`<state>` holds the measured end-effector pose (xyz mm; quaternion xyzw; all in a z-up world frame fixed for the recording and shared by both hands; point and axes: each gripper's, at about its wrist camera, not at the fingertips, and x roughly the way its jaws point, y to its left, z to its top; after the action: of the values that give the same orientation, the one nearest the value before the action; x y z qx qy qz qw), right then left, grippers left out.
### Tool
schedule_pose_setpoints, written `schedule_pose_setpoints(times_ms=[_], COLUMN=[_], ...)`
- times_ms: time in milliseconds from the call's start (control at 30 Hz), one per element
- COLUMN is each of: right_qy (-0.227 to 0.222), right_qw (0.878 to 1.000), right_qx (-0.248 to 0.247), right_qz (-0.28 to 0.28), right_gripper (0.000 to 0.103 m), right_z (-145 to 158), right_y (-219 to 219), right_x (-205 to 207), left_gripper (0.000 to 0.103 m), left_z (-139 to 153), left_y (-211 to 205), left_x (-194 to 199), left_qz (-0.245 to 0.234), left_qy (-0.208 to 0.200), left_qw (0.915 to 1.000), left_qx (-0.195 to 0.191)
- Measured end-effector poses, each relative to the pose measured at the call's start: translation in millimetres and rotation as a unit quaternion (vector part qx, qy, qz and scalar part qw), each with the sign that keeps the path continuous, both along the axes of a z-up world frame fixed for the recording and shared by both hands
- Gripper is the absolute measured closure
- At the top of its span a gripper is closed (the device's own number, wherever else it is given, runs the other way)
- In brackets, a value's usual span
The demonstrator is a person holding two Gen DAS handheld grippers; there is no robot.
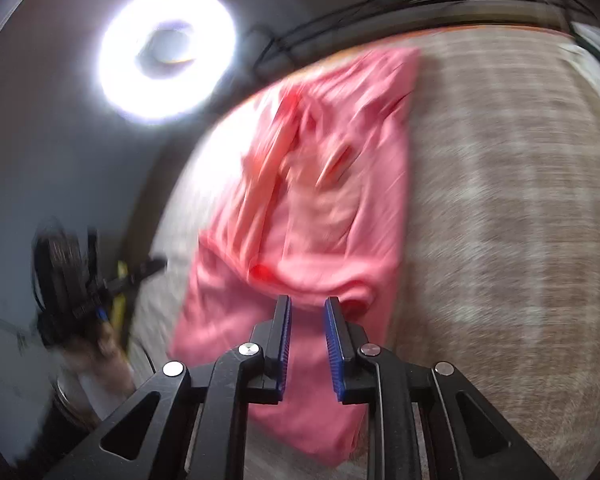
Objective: Fold small clothes
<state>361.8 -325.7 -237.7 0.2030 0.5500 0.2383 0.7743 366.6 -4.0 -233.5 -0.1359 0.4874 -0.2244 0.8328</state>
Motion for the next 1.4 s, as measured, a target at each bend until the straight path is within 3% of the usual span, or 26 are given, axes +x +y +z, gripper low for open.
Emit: schedule_pose_setpoints(times_ms=[67, 200, 367, 567, 633, 767, 900, 1000, 1200, 1400], right_qy=[0.007, -0.01, -0.05, -0.056, -0.059, -0.061, -0.06, -0.065, -0.093, -0.087], right_qw=[0.999, 0.996, 0.995, 0.992, 0.991, 0.992, 0.992, 0.991, 0.991, 0.991], right_qx=[-0.031, -0.072, -0.09, -0.107, -0.111, -0.1, -0.082, -0.071, -0.051, -0.021], right_qz=[0.033, 0.045, 0.0, -0.037, -0.04, -0.056, -0.078, -0.088, -0.08, -0.095], right_gripper=[0.085, 0.085, 0.08, 0.079, 0.079, 0.073, 0.071, 0.071, 0.071, 0.071], right_z=[-7, -10, -3, -2, 1, 6, 6, 5, 3, -10], right_y=[13, 21, 19, 15, 12, -8, -32, -44, -63, -79], right_x=[0, 7, 29, 51, 51, 49, 57, 70, 102, 158], left_gripper=[0.084, 0.084, 0.084, 0.084, 0.084, 0.084, 0.069, 0.069, 0.068, 0.063], left_z=[-6, -23, -31, -24, -21, -10, -3, 1, 10, -6], left_y=[-10, -26, -38, -37, -32, -17, -3, 5, 10, 16], left_x=[1, 8, 24, 45, 51, 66, 82, 99, 153, 208], left_qz=[-0.012, -0.024, -0.004, 0.032, 0.04, 0.059, 0.072, 0.073, 0.053, 0.055], left_qy=[0.007, 0.028, 0.014, -0.024, -0.028, -0.038, -0.045, -0.045, -0.054, -0.032], left_qw=[0.9999, 0.9993, 0.9991, 0.9954, 0.9954, 0.995, 0.9951, 0.9956, 0.9962, 0.9976], left_qx=[0.004, 0.006, 0.041, 0.087, 0.083, 0.07, 0.049, 0.039, 0.042, 0.028])
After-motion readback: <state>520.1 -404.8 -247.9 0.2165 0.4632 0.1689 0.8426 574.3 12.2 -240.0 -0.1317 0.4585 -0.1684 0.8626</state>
